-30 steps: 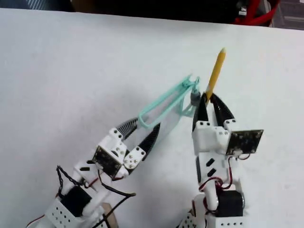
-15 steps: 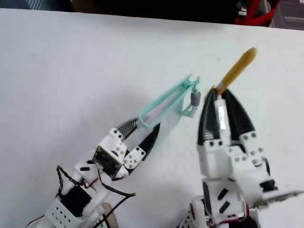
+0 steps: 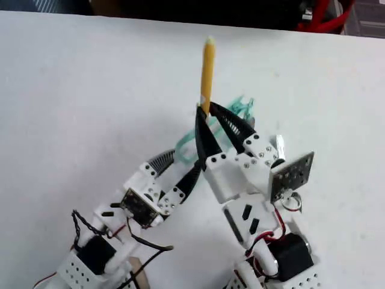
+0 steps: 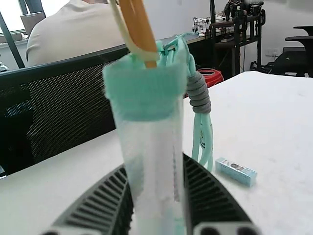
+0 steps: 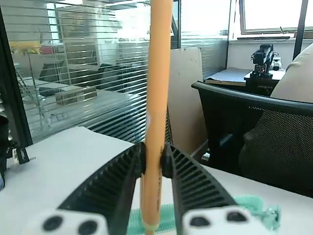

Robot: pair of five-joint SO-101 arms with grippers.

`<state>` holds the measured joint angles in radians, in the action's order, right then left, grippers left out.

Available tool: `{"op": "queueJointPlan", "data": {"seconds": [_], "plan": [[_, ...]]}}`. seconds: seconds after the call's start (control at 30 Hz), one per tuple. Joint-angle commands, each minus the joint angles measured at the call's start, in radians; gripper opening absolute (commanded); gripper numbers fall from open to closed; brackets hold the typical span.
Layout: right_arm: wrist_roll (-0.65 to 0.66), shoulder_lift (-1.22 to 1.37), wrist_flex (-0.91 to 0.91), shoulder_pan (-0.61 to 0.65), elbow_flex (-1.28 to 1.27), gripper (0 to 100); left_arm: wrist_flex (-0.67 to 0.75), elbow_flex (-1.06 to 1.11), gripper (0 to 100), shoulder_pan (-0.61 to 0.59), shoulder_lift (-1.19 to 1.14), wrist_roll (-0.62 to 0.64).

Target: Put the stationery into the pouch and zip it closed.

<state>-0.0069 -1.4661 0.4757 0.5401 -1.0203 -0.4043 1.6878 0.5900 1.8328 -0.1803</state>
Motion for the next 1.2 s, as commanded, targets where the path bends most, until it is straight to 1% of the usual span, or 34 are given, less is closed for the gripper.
{"op": "queueJointPlan", "data": {"seconds": [0.0,0.27,0.33,0.4,0.53,0.63,0.9,1.07,1.17], "plan": [[0.011,-0.002,-0.013,0.008,0.032,1.8,-0.02,0.006,11,-0.005,-0.012,-0.018],[0.012,-0.107,0.059,0.012,-0.031,1.8,-0.02,0.006,11,-0.005,-0.012,-0.018],[0.015,-0.137,0.09,0.039,-0.031,1.8,-0.02,0.006,11,-0.005,-0.012,-0.02],[0.058,-0.153,0.114,0.081,-0.031,1.8,-0.02,0.006,11,-0.005,-0.012,-0.02],[0.201,-0.143,0.136,0.188,-0.037,1.8,-0.02,0.006,11,-0.005,-0.012,-0.02],[0.221,-0.125,0.143,0.223,-0.037,1.8,-0.02,0.006,11,-0.005,-0.012,-0.02],[0.224,-0.12,0.142,0.217,-0.037,1.8,-0.02,0.006,11,-0.007,-0.012,-0.02],[0.216,-0.122,0.136,0.114,-0.038,1.8,-0.02,0.006,11,-0.007,-0.012,-0.02],[0.216,-0.122,0.136,0.096,-0.038,1.8,-0.02,0.006,11,-0.007,-0.012,-0.02]]}}
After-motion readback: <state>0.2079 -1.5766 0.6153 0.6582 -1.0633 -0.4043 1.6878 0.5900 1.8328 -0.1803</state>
